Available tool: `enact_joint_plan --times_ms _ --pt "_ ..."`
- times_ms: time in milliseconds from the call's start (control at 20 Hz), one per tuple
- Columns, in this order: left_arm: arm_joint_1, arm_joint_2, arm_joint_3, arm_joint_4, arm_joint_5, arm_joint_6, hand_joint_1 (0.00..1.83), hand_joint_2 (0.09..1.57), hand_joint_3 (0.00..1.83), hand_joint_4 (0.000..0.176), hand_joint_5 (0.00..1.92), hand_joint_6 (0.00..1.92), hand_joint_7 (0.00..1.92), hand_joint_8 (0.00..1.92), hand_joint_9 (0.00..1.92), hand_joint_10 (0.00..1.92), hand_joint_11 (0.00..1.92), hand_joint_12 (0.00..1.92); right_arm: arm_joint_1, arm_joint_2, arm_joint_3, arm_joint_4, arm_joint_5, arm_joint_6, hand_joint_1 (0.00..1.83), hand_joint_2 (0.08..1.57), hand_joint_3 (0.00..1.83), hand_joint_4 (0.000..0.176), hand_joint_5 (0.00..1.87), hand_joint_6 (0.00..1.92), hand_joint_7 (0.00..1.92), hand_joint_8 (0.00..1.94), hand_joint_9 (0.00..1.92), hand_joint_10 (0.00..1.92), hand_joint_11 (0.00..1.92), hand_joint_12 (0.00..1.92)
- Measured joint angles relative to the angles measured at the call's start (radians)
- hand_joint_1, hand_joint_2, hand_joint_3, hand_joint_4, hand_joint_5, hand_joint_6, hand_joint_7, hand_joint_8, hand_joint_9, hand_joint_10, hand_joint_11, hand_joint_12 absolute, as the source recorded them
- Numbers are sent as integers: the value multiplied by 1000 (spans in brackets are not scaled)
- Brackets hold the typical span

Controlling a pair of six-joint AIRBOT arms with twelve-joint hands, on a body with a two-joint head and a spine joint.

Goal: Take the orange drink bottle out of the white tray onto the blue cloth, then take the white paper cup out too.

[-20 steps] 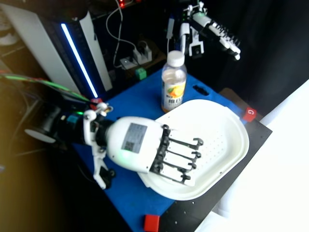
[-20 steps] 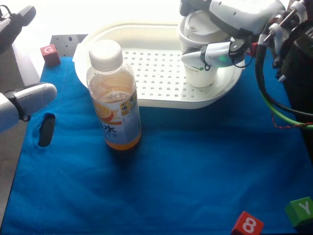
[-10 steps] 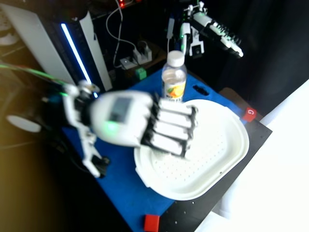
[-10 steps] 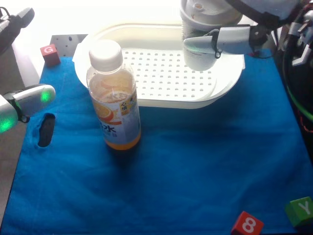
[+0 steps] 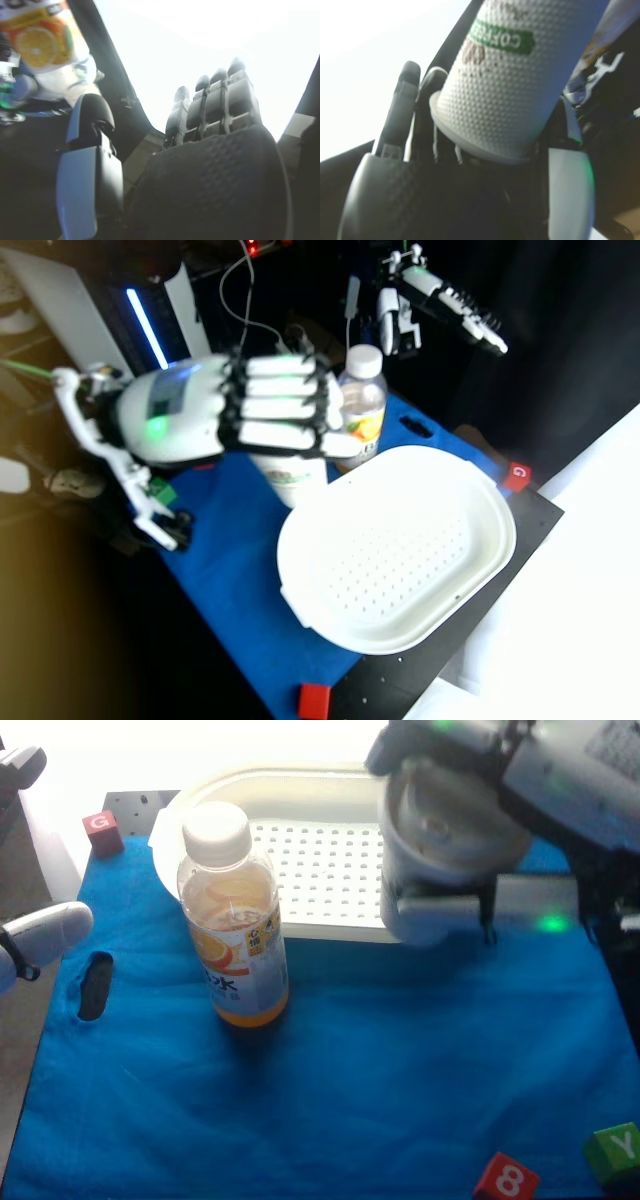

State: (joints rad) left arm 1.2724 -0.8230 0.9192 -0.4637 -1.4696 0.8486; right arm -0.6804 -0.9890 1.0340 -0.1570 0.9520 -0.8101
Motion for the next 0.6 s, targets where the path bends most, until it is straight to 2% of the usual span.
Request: enact_joint_plan --times_ms 100,150,200,250,300,350,400,450,500,550,600 --pt "1 0 0 -8 -3 0 476 1134 0 108 28 2 0 0 0 0 0 14 -40 -2 2 -30 1 79 774 1221 4 0 127 1330 271 1571 443 1918 569 1921" --pt "2 0 0 -10 -9 0 483 1137 0 116 28 2 0 0 0 0 0 2 -58 -5 3 -40 -1 82 809 1220 3 0 108 1327 232 1567 360 1920 467 1921" --pt "1 0 0 -11 -10 0 477 1140 0 111 28 1 0 0 0 0 0 0 -68 -9 4 -38 -2 82 826 1216 1 0 115 1312 227 1521 329 1921 451 1921" --pt "2 -1 0 -11 -11 0 495 1149 3 83 33 3 0 0 0 0 0 0 -79 -15 8 -38 -2 82 833 1218 1 0 142 1278 245 1538 350 1921 493 1921" --pt "1 -5 0 -14 -13 0 482 1152 4 80 33 3 0 0 0 0 0 0 -85 -17 10 -32 -4 83 804 1225 4 0 118 1270 220 1539 299 1905 421 1921" --pt "2 -11 0 -16 -13 0 477 1146 1 90 31 2 0 0 0 0 0 0 -96 -23 15 -28 -11 83 787 1225 3 0 87 1329 215 1565 323 1904 445 1921" --pt "5 -12 0 -14 -11 0 476 1145 0 89 33 2 0 0 0 0 0 0 -98 -26 18 -27 -26 83 773 1224 3 0 73 1331 209 1564 339 1911 440 1921" --pt "5 -12 -4 -16 -10 0 476 1150 3 95 34 2 0 0 0 0 0 0 -109 -29 26 -26 -36 83 796 1209 0 0 69 1260 228 1533 381 1879 454 1921" --pt "5 -12 -4 -14 -13 0 483 1161 8 93 33 2 0 0 0 0 0 0 -120 -37 30 -19 -48 84 786 1204 0 0 62 1177 231 1402 376 1775 417 1921" --pt "5 -13 -4 -16 -13 0 500 1176 12 80 33 2 0 0 0 0 0 0 -130 -40 32 -15 -62 86 830 1195 0 0 35 1077 241 1268 336 1630 308 1895" --pt "5 -15 -4 -18 -14 0 519 1184 13 76 36 2 0 0 0 0 0 0 -140 -41 32 -19 -77 93 827 1200 0 0 12 989 219 1237 288 1559 236 1871"
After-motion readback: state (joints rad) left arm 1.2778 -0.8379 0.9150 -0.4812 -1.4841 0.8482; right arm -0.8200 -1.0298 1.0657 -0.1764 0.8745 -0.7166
